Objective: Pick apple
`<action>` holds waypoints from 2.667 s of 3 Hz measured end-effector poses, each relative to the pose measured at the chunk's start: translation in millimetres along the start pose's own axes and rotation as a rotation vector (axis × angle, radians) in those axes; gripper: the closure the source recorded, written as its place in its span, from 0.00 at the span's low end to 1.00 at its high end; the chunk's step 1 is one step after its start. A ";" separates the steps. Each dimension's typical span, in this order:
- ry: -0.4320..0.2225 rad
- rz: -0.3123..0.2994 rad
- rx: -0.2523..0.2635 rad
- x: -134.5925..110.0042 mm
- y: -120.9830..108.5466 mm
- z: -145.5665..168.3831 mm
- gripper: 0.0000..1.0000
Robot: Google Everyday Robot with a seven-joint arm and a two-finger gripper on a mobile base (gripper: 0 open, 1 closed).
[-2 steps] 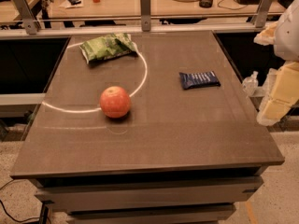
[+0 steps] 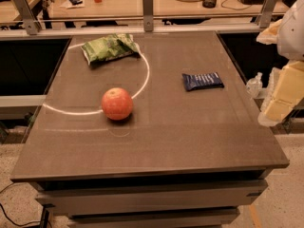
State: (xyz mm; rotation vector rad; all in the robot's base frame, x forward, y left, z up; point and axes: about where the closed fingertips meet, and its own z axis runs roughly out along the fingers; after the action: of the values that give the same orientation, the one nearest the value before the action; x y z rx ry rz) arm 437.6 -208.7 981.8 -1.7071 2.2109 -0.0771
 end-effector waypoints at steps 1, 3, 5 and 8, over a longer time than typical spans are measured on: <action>-0.108 0.082 -0.019 -24.4 6.8 -0.9 0.00; -0.421 0.223 0.007 -92.0 49.0 0.0 0.00; -0.628 0.148 0.071 -157.4 62.2 22.1 0.00; -0.641 0.046 -0.066 -204.3 50.8 121.7 0.00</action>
Offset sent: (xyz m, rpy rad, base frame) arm -0.0238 0.1190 0.0083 0.5395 -0.1007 -0.1902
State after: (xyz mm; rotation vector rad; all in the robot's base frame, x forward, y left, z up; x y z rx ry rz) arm 471.4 18.9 903.2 -1.4415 1.7763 0.4898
